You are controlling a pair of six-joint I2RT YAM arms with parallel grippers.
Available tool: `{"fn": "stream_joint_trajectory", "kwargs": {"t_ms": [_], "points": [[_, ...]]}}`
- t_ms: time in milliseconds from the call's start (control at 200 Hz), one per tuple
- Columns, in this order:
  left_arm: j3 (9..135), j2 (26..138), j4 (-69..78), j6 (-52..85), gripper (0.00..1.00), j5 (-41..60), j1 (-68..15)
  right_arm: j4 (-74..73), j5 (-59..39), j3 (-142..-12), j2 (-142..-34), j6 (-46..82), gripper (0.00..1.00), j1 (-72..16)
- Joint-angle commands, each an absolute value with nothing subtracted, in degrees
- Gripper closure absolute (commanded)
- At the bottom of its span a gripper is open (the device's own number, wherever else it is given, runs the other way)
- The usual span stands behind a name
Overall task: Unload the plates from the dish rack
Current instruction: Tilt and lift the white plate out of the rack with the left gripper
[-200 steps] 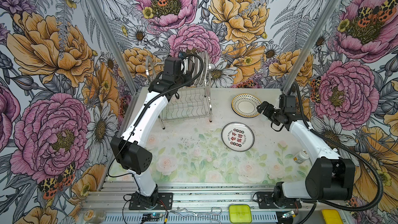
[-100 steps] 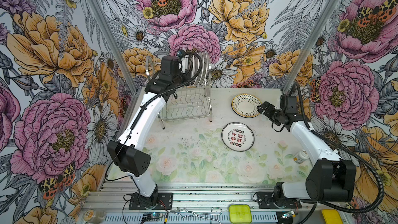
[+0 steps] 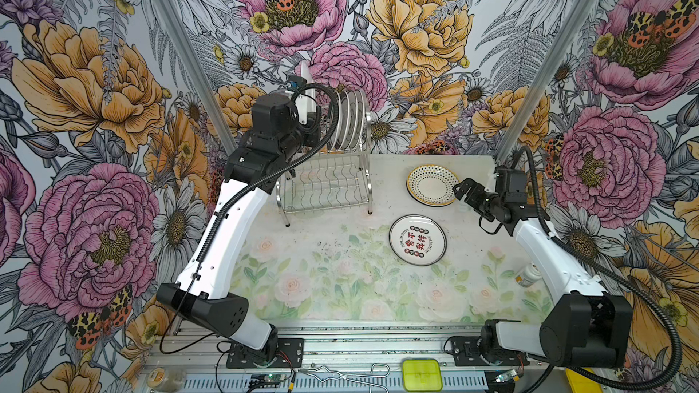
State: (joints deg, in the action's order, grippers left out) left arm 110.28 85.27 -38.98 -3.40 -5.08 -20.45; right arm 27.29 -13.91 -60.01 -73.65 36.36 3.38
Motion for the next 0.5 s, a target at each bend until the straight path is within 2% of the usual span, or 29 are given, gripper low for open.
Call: {"fn": "stream_joint_trajectory", "kwargs": {"t_ms": [0,255,495], "points": [[108.04,80.33,-35.26,-4.99,1.00,-8.70,-21.68,26.85,-16.03,-59.17,-71.05,35.95,0.01,3.80],[99.63,68.71,-35.75,-5.10,1.00,-13.08,-26.55,27.20,-19.18,-56.51,-66.13,37.34,0.01,3.74],[91.37,58.80,-37.39,-5.67,1.00,-20.39,-38.30,30.75,-18.28,-51.83,-61.63,38.70,0.01,3.74]]}}
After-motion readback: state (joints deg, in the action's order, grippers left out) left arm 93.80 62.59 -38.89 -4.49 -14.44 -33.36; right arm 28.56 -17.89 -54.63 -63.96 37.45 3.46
